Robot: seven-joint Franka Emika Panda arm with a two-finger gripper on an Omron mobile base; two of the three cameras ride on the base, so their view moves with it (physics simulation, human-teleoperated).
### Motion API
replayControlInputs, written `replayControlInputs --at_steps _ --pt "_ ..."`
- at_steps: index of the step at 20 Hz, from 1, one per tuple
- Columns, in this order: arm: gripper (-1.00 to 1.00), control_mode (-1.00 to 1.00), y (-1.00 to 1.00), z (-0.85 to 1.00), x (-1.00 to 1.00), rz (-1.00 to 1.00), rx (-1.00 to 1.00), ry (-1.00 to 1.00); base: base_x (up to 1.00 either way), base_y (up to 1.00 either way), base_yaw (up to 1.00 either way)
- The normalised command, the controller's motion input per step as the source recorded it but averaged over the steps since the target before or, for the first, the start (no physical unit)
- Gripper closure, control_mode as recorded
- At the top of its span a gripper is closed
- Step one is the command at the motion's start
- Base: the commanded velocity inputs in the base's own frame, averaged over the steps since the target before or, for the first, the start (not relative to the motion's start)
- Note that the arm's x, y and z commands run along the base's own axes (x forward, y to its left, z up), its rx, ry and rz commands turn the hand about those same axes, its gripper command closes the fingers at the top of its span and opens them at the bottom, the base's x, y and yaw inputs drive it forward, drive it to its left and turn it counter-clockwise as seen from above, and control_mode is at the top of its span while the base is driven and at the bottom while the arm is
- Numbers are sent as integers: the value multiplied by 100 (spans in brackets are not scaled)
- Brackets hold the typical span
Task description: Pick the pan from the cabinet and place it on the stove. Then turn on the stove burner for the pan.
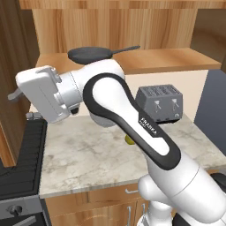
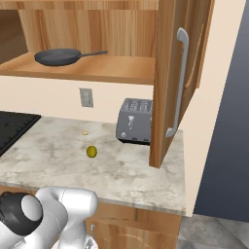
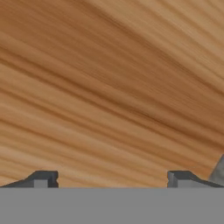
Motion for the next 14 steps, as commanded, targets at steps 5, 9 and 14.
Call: replayControlInputs --at_steps 5,9,14 --pt "-100 -100 -16 0 1 0 0 -2 0 0 0" --pt "-100 -100 -49 0 0 -7 0 -7 0 0 0" --pt "-100 -100 -52 0 0 -13 0 -6 0 0 0"
